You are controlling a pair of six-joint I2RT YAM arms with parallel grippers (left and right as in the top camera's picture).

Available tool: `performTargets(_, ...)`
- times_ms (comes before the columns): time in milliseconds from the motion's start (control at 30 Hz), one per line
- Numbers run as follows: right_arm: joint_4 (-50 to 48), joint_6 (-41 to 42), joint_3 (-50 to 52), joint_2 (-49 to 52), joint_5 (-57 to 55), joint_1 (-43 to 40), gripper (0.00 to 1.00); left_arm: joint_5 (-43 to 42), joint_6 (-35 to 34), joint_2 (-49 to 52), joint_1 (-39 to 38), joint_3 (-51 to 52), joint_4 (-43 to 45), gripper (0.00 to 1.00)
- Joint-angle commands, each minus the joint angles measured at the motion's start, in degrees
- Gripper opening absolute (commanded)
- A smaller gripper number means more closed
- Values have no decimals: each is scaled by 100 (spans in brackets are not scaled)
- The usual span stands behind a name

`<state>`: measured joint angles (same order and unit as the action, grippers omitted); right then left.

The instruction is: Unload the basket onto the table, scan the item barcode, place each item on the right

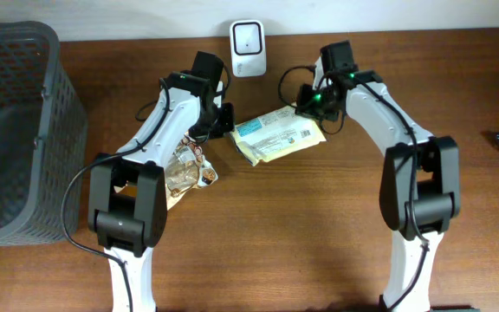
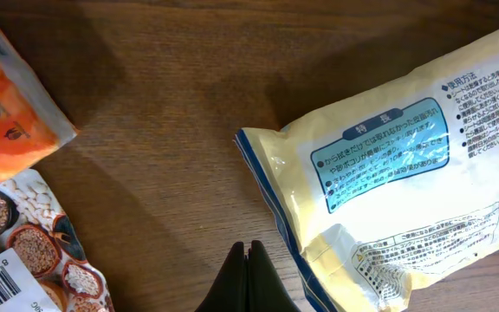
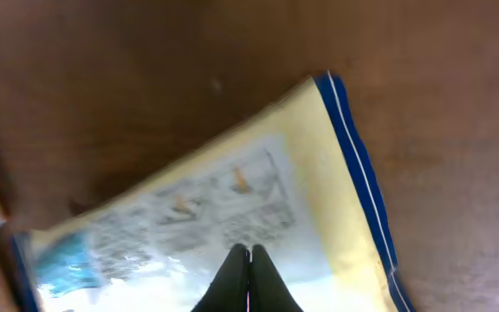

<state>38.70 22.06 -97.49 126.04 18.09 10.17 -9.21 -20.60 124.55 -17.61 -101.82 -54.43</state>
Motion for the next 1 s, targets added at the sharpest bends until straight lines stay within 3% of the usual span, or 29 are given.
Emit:
performTargets(0,306,-9,11,164,28,37,4,-39,31,-175,-22,59,20,0)
performTargets(433,1832,94,11,162,-125,391,4,-221,55,-175,-22,59,210,0)
performTargets(633,1679,94,7,162,-378,549,4,-365,98,-186,-22,-7,365,0)
performTargets(967,1414,90,9,162,-372,-122,4,-719,247,-238,-70,-166,1224,0)
